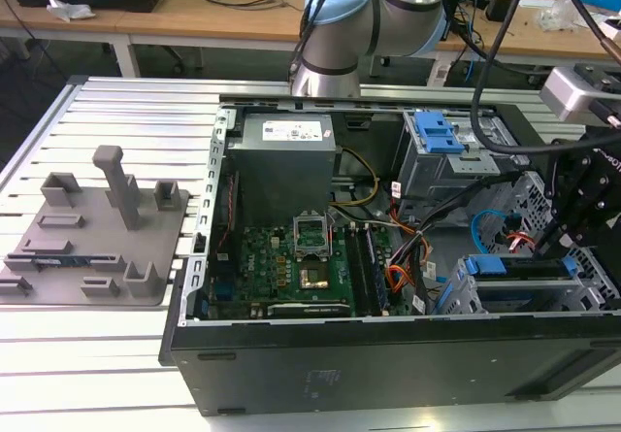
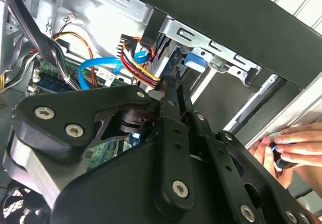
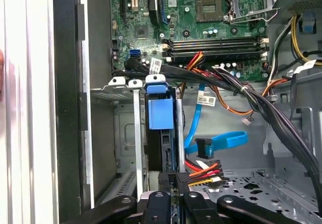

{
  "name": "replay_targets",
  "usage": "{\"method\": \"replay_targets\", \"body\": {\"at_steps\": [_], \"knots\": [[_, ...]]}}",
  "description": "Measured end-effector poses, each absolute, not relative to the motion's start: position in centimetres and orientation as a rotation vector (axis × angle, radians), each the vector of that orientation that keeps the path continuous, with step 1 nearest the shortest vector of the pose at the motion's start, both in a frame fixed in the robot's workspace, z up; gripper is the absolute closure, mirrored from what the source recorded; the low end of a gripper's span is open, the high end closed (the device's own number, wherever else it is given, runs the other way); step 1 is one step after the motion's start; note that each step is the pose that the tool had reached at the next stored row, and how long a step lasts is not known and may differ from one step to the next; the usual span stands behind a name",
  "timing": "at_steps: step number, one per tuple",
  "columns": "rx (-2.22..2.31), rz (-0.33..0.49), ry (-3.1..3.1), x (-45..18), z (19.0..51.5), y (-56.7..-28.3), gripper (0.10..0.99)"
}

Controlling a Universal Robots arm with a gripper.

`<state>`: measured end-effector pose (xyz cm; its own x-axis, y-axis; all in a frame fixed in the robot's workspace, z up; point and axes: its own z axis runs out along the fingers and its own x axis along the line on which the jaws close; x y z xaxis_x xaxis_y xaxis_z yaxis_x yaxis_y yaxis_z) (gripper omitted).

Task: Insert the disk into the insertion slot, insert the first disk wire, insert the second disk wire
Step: 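Insert the first disk wire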

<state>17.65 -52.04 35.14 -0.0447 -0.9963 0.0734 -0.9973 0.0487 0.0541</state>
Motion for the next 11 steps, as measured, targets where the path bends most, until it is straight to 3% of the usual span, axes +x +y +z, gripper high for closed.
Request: {"method": "replay_targets", "body": {"at_steps": [11], "knots": [[2.102, 0.028, -2.203, 17.65, 35.48, -51.49, 0.922]]}}
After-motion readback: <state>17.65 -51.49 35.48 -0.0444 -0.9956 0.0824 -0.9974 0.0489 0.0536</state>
